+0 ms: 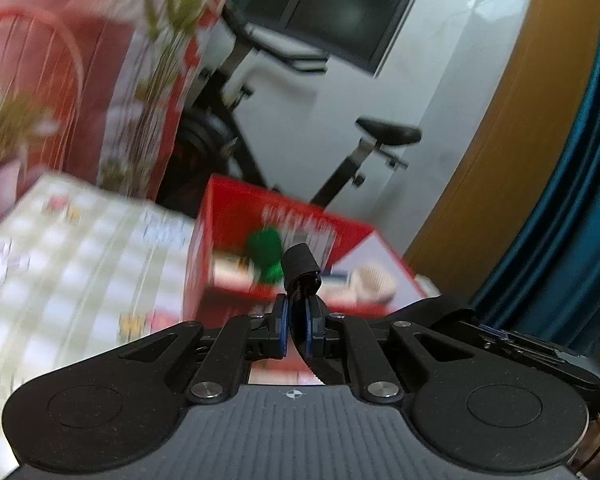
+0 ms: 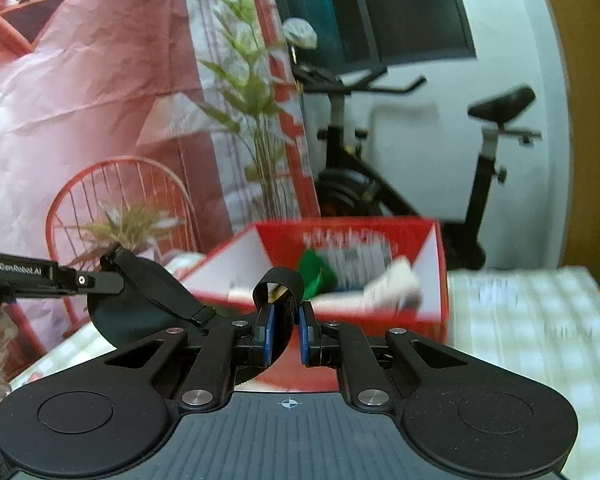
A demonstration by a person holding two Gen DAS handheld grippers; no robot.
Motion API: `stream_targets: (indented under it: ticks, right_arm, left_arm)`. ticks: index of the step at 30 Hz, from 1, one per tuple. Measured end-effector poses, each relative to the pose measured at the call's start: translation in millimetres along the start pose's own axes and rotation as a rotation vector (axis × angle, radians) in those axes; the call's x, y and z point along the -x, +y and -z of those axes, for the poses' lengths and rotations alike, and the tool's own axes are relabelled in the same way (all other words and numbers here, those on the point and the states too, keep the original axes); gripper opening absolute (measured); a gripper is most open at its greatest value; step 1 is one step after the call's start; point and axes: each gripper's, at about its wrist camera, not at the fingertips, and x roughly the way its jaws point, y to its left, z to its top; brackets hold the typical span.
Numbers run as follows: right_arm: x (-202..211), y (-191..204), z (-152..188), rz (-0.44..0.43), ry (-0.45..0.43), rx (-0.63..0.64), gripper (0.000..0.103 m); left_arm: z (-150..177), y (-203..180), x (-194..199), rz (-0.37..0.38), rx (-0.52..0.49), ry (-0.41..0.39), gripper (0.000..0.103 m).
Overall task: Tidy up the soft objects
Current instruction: 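Lower the black eye mask into the red box and open both grippers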
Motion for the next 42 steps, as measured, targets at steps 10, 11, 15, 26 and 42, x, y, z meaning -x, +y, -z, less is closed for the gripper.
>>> stream_targets:
  ticks: [10,11,15,26,42]
  right_arm:
    - [-67,-13,-64,0.111,-0.068,0.147,0.011]
    - [-76,-12,-67,0.124,-0.068,0.163,0.011]
    - [-113,-16,-71,0.17,-0.039,0.214,0.011]
    - [-183,-19,-35,0.209,0.222,0.259,0.01]
    - [-160,-15,-29,0.288,0.203,0.227,0.043]
  left_arm:
    - [-52,-26,-70,-0.069,-0.187,-0.084,0.009]
    - [-55,-28,-78,-0.08,-0.201,-0.088,0.009]
    - [-64,-27,-112,-0.113,-0.218,-0.073,0.009]
    - [-39,-20,-178,-0.095,-0.313,0.186,0.009]
    - [-43,-14,-147,-0.114,-0.288,0.179,0.079]
